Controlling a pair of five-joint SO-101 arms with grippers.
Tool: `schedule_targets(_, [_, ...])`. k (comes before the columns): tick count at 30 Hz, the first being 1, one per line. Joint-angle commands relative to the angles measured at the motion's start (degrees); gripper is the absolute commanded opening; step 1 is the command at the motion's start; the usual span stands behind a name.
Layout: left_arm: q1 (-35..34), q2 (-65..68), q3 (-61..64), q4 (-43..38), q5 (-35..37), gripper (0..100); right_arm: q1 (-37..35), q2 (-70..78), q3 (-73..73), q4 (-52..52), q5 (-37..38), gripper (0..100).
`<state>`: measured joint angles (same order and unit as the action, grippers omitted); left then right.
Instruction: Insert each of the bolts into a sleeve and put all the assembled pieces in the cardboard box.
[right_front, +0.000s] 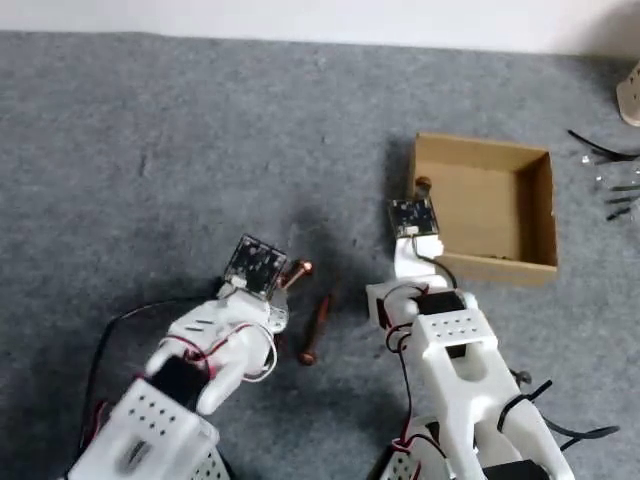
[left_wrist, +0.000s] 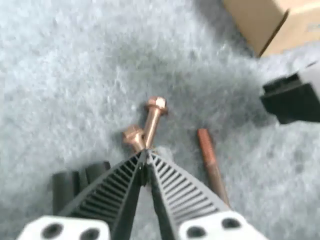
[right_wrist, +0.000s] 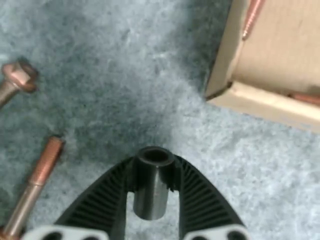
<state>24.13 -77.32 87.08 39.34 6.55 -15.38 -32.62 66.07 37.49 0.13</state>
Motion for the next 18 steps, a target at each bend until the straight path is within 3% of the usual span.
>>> schedule_targets(1, [-0.7, -8.5, 2.1, -1.2, -0.4, 1, 0.8, -0.4, -0.2, -1.2, 0.7, 0.6])
schedule_targets(10, [-7.0, -28.7, 9.5, -1.2, 0.0, 1, 0.8, -0.4, -0.2, -1.1, 0.7, 0.6])
schedule_targets(15, [0.7, -24.1, 9.0, -1.0, 0.9, 3, 0.8, -0.3, -0.2, -1.1, 0.7, 0.6])
schedule_targets(18, [1.1, -19.3, 4.5, 2.8, 9.1, 14, 0.8, -0.2, -0.2, -1.1, 0.7, 0.6])
